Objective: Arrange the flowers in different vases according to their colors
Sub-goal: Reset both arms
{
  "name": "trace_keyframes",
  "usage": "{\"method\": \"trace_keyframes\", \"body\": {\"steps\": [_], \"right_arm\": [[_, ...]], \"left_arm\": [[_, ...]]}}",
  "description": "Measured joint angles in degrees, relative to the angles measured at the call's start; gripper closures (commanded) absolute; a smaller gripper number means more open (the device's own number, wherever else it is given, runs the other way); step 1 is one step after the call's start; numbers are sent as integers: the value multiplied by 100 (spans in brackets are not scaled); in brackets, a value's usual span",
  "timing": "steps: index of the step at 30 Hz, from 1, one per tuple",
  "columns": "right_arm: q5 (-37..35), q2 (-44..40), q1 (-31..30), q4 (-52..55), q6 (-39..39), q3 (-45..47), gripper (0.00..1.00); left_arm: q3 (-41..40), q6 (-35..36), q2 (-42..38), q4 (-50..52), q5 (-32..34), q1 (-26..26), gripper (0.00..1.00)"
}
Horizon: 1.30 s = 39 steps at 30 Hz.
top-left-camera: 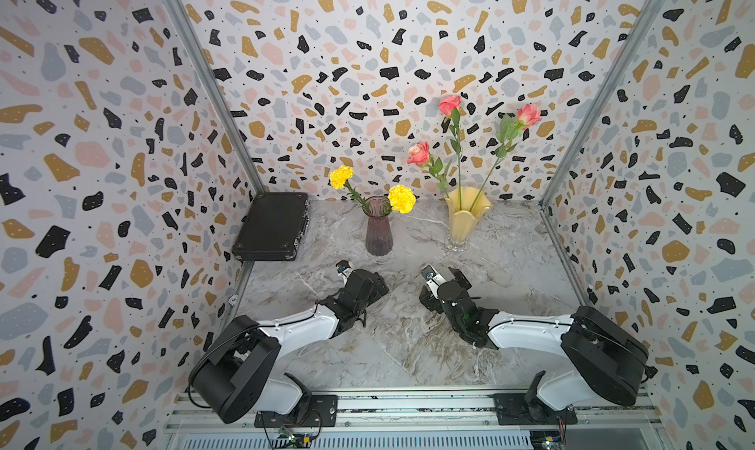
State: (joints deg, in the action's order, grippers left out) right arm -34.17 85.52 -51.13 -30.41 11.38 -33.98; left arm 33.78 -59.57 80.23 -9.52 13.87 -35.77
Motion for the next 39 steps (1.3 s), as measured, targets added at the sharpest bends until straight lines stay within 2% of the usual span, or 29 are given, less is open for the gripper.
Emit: {"method": "trace_keyframes", "body": {"steps": [4, 8, 13, 21, 26, 30, 32, 35, 39], "right_arm": [[-186, 328, 83, -844, 662, 0, 2], [-289, 761, 409, -2190, 1539, 133, 1], [-385, 780, 1250, -2468, 1974, 138, 1], [-376, 216, 2835, -1797, 1410, 369, 1], [-197, 157, 3099, -1316, 1064, 382, 1], [249, -474, 3436, -1047, 514, 754, 1], [505, -739, 3700, -1270, 208, 1102, 1], [638, -402, 4004, -1862, -151, 1497, 3], [938, -44, 4140, -1757, -407, 1541, 1]], "left_arm": [[0, 26, -7, -61, -13, -7, 1], [0, 28, -17, -83, -9, -7, 1], [0, 31, -20, -83, 11, -4, 1], [2, 52, -90, -35, 20, -7, 1], [2, 48, -105, 9, 55, -7, 1], [2, 46, -105, 59, 52, -4, 1], [11, 46, -105, 61, 48, -7, 1], [105, 201, -105, 111, 17, -7, 1], [225, 717, -284, 151, 70, -9, 1]]}}
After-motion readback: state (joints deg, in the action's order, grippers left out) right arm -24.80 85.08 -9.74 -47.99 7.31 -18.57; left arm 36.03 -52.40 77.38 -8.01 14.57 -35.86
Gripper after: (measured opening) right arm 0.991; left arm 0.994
